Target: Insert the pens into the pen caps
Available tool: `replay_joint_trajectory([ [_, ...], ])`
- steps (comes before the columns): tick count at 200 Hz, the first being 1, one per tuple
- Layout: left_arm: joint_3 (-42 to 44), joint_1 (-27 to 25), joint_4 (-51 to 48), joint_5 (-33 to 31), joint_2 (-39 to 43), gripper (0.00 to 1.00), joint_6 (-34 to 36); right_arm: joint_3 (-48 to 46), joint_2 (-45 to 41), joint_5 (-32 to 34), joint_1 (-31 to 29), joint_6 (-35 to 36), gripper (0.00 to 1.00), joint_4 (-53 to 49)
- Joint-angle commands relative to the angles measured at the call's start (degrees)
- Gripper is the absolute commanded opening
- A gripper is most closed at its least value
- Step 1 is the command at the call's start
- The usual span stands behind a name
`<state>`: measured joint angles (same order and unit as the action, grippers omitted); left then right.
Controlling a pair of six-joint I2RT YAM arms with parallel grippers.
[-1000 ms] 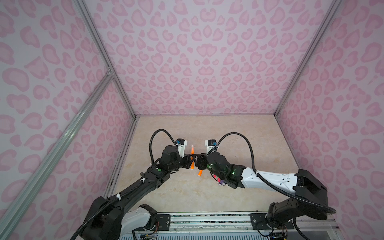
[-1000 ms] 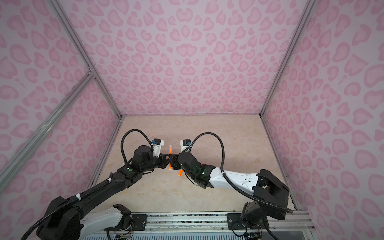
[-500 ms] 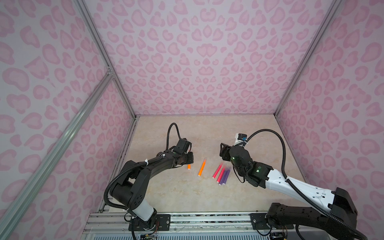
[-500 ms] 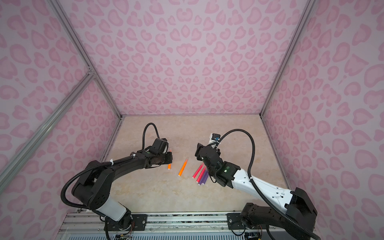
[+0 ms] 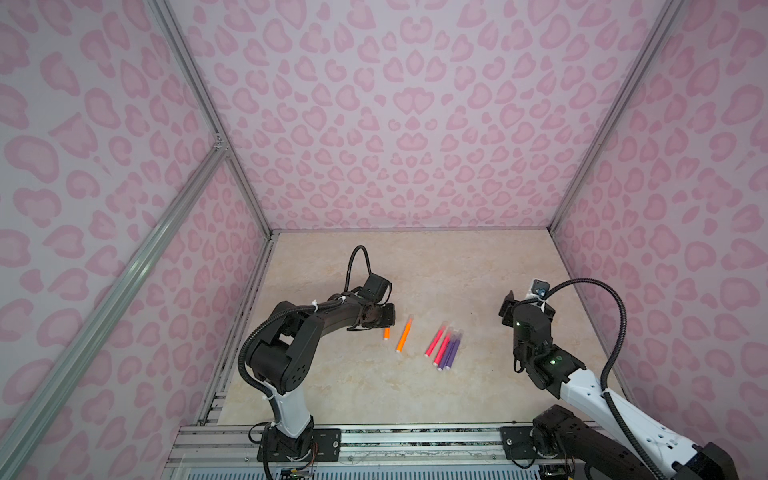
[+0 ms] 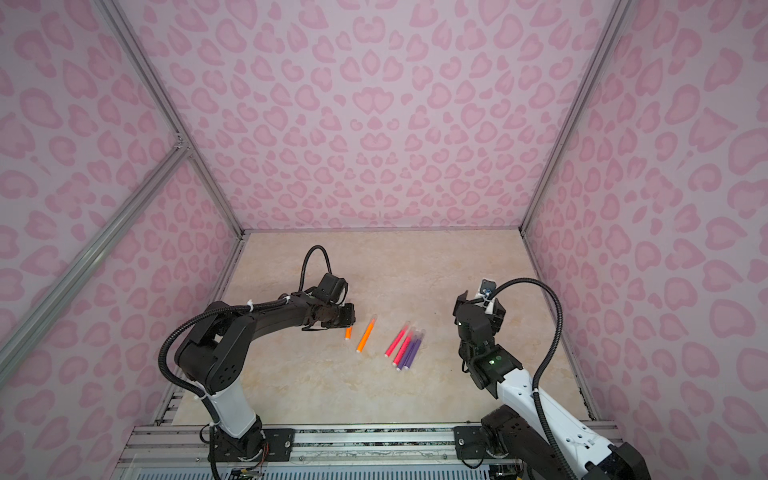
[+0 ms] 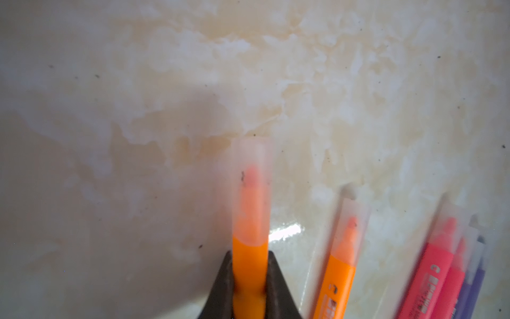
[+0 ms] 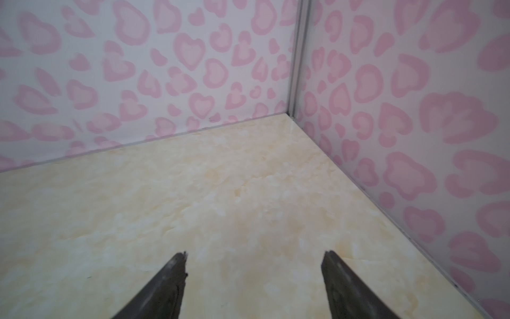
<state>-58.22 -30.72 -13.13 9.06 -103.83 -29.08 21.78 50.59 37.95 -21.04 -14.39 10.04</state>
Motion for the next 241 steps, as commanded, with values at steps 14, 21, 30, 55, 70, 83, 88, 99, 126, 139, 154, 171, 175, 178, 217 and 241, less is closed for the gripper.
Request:
replay_joint_trajectory([
  [14, 1.4, -0.1, -3.1, 2.4, 1.2, 0.30, -0.4, -4.1, 7.7, -5.0, 13.5, 8.3, 0.79, 13.1],
  [21, 1.8, -0.1, -2.9, 2.5, 2.0, 0.33, 0.1, -4.2, 10.4, -5.5, 14.1, 9.1, 0.79, 14.3],
  [30, 2.2, -0.1, -2.5, 2.9, 3.0, 0.38, 0.7, -4.4, 13.8, -7.1, 14.0, 10.2, 0.79, 17.1],
  [55, 4.4, -0.2, 0.0, 2.5, 7.2, 0.75, 2.6, -4.2, 18.9, -11.5, 13.8, 13.2, 0.81, 23.2],
  [70, 5.9, -0.2, 1.5, 0.7, 11.1, 0.88, 3.5, -5.4, 18.4, -14.0, 13.9, 14.1, 0.83, 25.3],
  [83, 8.7, -0.2, 4.0, -2.4, 16.3, 0.90, 3.8, -7.0, 17.3, -15.1, 14.0, 14.2, 0.84, 27.7],
  [88, 10.1, -0.3, 5.2, -3.7, 18.9, 0.91, 3.9, -7.8, 17.0, -15.5, 14.1, 14.2, 0.84, 29.5],
  [99, 13.3, -0.4, 7.1, -7.9, 24.9, 0.91, 4.3, -9.4, 16.4, -16.8, 14.3, 14.3, 0.86, 32.5],
  [126, 22.4, -0.5, 12.0, -19.5, 42.4, 0.96, 5.0, -9.4, 16.0, -20.0, 14.4, 15.2, 0.86, 32.3],
  [139, 26.1, -0.5, 13.3, -24.6, 49.1, 0.97, 5.0, -9.0, 17.4, -21.5, 14.3, 15.4, 0.86, 33.4],
  [154, 28.4, -0.5, 13.2, -31.4, 54.1, 0.98, 5.1, -9.2, 19.5, -23.5, 14.3, 16.1, 0.86, 37.5],
  [171, 28.8, -0.5, 12.4, -39.4, 55.8, 0.99, 5.9, -8.8, 22.3, -24.7, 14.3, 16.8, 0.86, 40.9],
  [175, 28.6, -0.5, 11.8, -41.7, 55.8, 0.99, 6.0, -8.7, 23.0, -25.1, 14.4, 17.1, 0.86, 42.0],
  [178, 28.4, -0.5, 11.7, -43.6, 55.7, 0.99, 6.2, -8.6, 23.4, -25.4, 14.4, 17.2, 0.87, 42.7],
  [217, 37.1, -0.2, 27.5, -66.6, 57.2, 0.98, 16.1, -10.6, 40.3, -29.8, 15.1, 18.9, 0.94, 65.5],
  [241, 41.1, 3.1, 33.2, -69.5, 56.7, 0.97, 20.1, -6.2, 36.2, -29.1, 15.5, 17.8, 0.99, 51.1],
])
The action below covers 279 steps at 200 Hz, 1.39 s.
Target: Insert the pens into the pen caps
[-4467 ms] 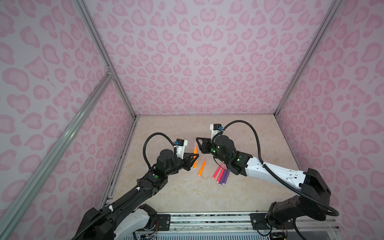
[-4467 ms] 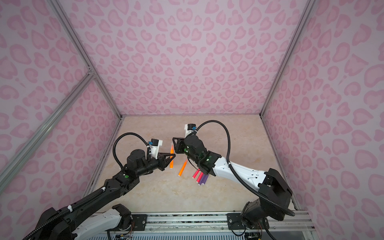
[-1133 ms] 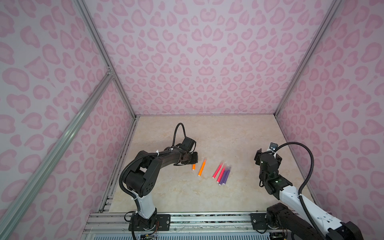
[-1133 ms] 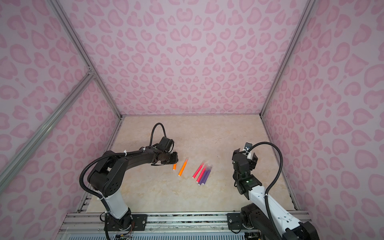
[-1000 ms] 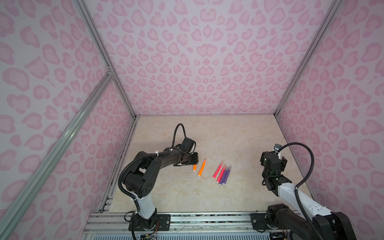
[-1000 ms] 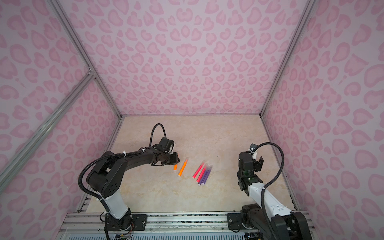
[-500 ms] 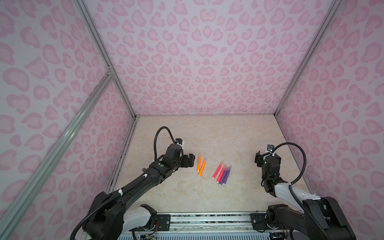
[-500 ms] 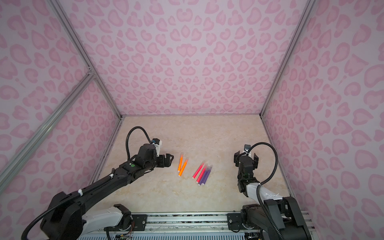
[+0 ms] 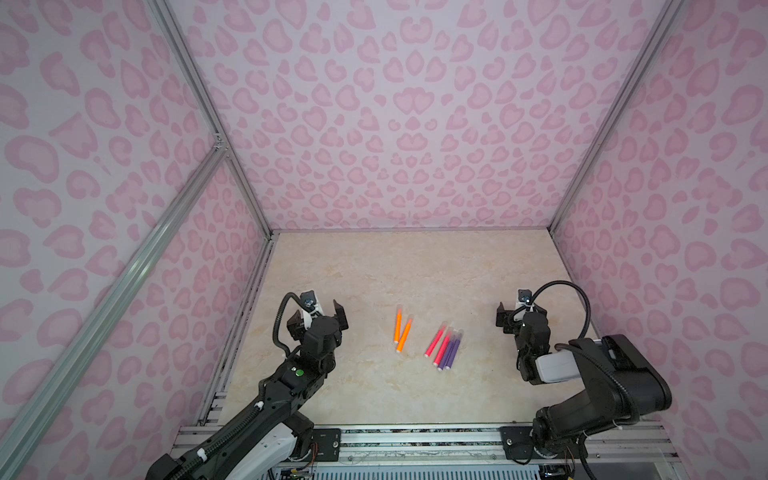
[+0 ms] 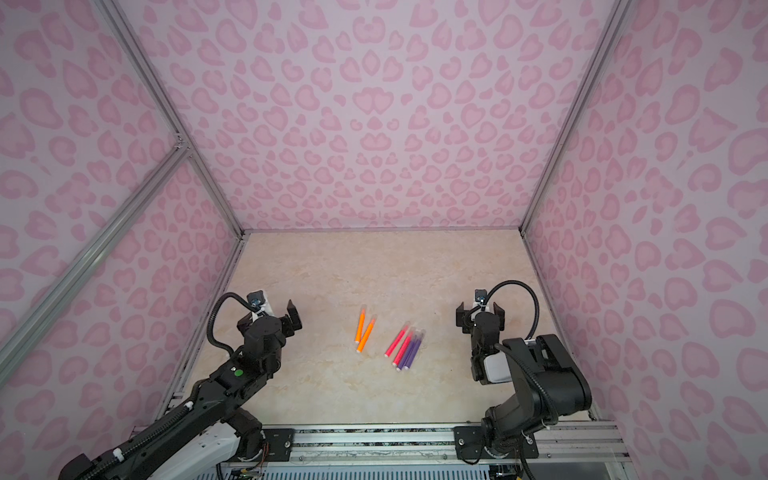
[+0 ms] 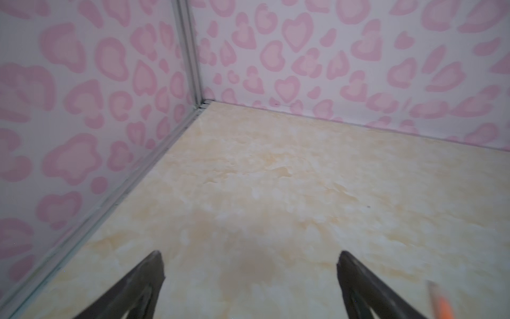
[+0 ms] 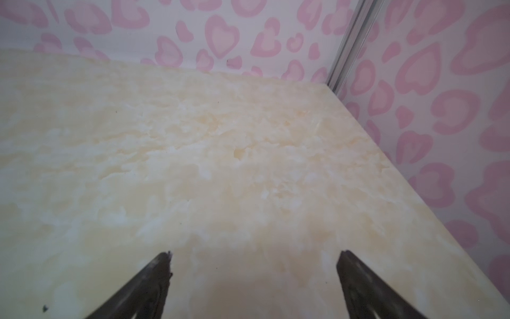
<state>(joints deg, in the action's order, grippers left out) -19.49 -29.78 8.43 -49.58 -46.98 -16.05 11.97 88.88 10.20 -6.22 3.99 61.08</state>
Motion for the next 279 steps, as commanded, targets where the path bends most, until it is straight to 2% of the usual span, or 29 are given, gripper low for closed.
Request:
replay_joint_trajectory([
  [1, 2.6, 2.2, 11.9, -10.7, -0.2, 0.97, 7.3, 3.9, -2.0, -1.4, 0.9, -0.7, 0.99, 0.0],
  [14, 5.1, 4.1, 16.7, -10.5, -1.0, 0.97, 10.0, 5.9, 0.8, -0.8, 2.4, -3.2, 0.99, 0.2],
  [23, 7.1, 7.4, 20.1, -9.0, -1.8, 0.97, 10.0, 6.6, 0.5, -1.0, 3.3, -4.3, 0.99, -1.3],
  [40, 11.8, 16.9, 27.9, 0.3, -4.5, 0.98, 5.3, 8.4, -1.1, -0.9, 3.6, -4.7, 0.99, -7.8],
  [46, 12.9, 20.8, 30.5, 4.2, -6.3, 0.99, 3.4, 8.1, -0.7, -1.0, 3.7, -4.7, 0.99, -6.7],
  [51, 12.3, 22.7, 30.2, 5.0, -7.2, 0.99, 1.9, 7.6, -0.3, -0.8, 3.7, -4.8, 0.99, -5.3],
  [64, 11.8, 23.7, 34.4, 4.9, -10.7, 0.98, 3.2, 7.4, 0.0, -0.9, 3.7, -4.8, 0.99, -4.2],
  [93, 10.2, 24.5, 45.4, 11.2, -19.6, 0.95, 7.1, 8.1, -0.8, -1.0, 3.7, -4.6, 0.99, -6.8],
  [109, 9.3, 24.9, 50.8, 18.2, -24.5, 0.94, 8.9, 8.2, -0.8, -1.1, 3.7, -4.6, 0.99, -7.2],
  [122, 8.5, 26.6, 57.7, 25.0, -31.9, 0.94, 9.9, 8.2, -0.7, -1.1, 3.7, -4.6, 0.99, -6.9],
  [127, 6.9, 26.9, 56.6, 27.3, -33.2, 0.93, 10.6, 8.1, -0.8, -1.0, 3.7, -4.6, 0.99, -6.8],
  [132, 5.1, 27.0, 52.4, 30.1, -33.4, 1.00, 11.6, 8.2, -0.9, -1.0, 3.7, -4.6, 0.99, -7.1],
  [135, 4.4, 27.0, 51.8, 31.3, -34.0, 0.98, 12.1, 8.2, -0.8, -1.1, 3.7, -4.6, 0.99, -7.1],
  [150, 2.5, 27.3, 53.4, 31.4, -38.4, 0.98, 12.2, 8.1, -0.9, -1.1, 3.7, -4.6, 0.99, -6.8],
  [159, 2.2, 28.0, 50.1, 32.4, -37.0, 0.98, 11.4, 8.2, -0.8, -1.1, 3.7, -4.6, 0.99, -7.0],
  [279, 1.8, 28.6, 50.1, 32.8, -37.5, 0.98, 10.8, 8.2, -0.8, -1.1, 3.7, -4.6, 0.99, -6.9],
])
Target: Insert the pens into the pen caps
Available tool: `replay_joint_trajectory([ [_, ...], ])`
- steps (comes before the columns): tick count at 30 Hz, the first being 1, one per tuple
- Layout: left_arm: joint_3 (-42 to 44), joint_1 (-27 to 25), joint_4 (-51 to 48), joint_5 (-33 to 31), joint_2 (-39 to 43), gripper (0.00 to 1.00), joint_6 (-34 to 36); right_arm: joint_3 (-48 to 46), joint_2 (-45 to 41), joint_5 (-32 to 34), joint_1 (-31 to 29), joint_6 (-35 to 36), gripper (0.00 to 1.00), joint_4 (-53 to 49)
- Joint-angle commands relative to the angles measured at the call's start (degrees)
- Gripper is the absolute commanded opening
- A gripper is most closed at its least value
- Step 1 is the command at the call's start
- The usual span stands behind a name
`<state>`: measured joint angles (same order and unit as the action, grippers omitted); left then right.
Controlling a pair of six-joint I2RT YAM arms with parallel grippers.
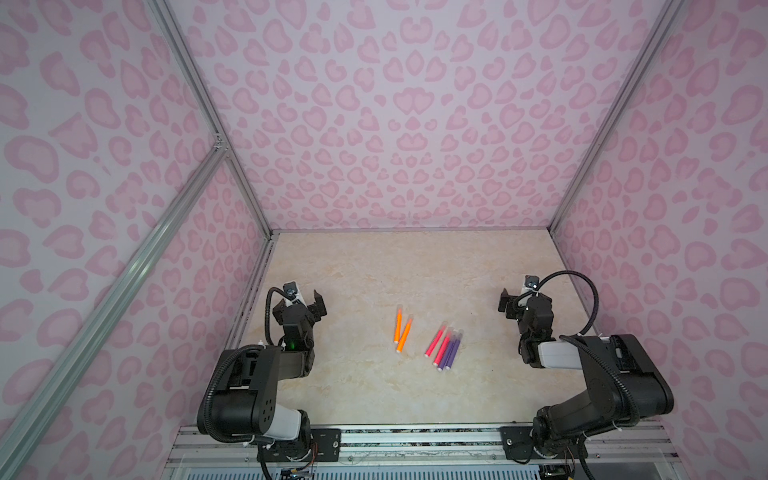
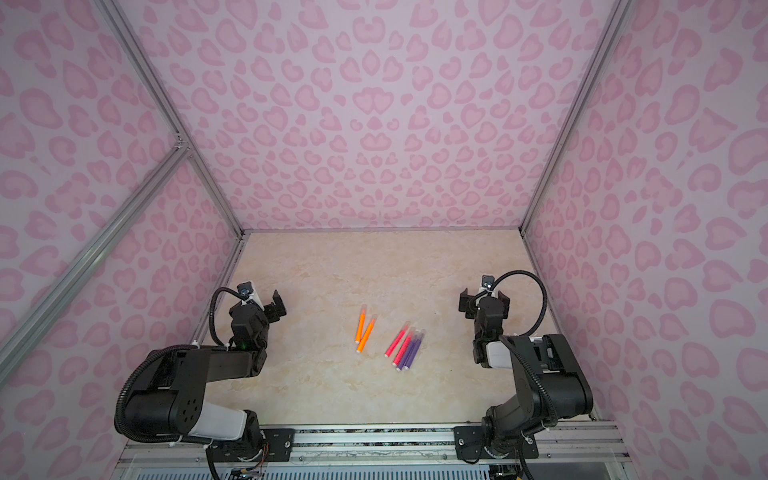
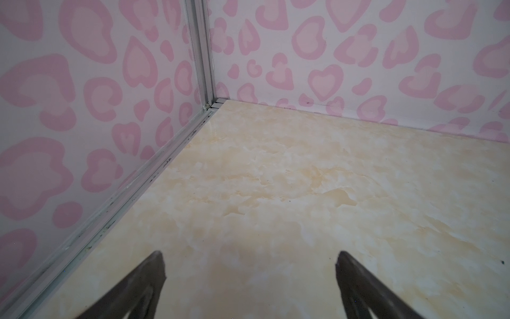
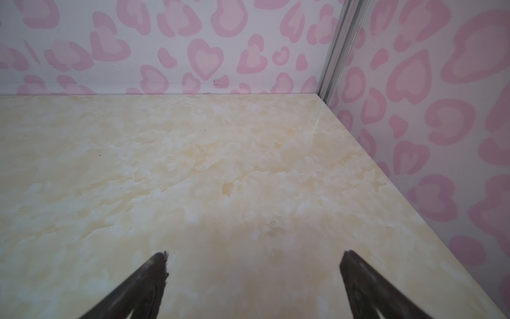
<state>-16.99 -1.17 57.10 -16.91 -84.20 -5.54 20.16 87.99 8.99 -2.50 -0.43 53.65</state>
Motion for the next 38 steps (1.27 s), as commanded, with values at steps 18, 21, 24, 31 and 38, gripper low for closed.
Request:
replay_joint_trajectory([
  [18, -0.7, 0.0, 1.5, 0.2, -0.2, 0.98, 0.3, -4.7, 1.5, 11.0, -0.8, -3.4, 0.99, 11.8],
  [21, -0.7, 0.1, 1.5, 0.2, -0.2, 0.98, 0.3, -3.7, 2.1, 9.4, -1.0, -1.9, 1.00, 11.2],
  [24, -0.6, 0.0, 1.4, 0.2, -0.2, 0.98, 0.3, -0.6, -0.7, 10.5, -1.1, -3.5, 0.99, 0.1],
  [31, -0.7, 0.0, 1.5, 0.2, -0.2, 0.98, 0.3, -1.8, 1.4, 10.4, -1.4, -2.5, 1.00, 6.4],
  [38, -1.0, 0.2, 1.0, 0.4, -0.4, 0.98, 0.3, -1.2, 0.4, 10.4, -1.4, -2.5, 0.99, 3.3],
])
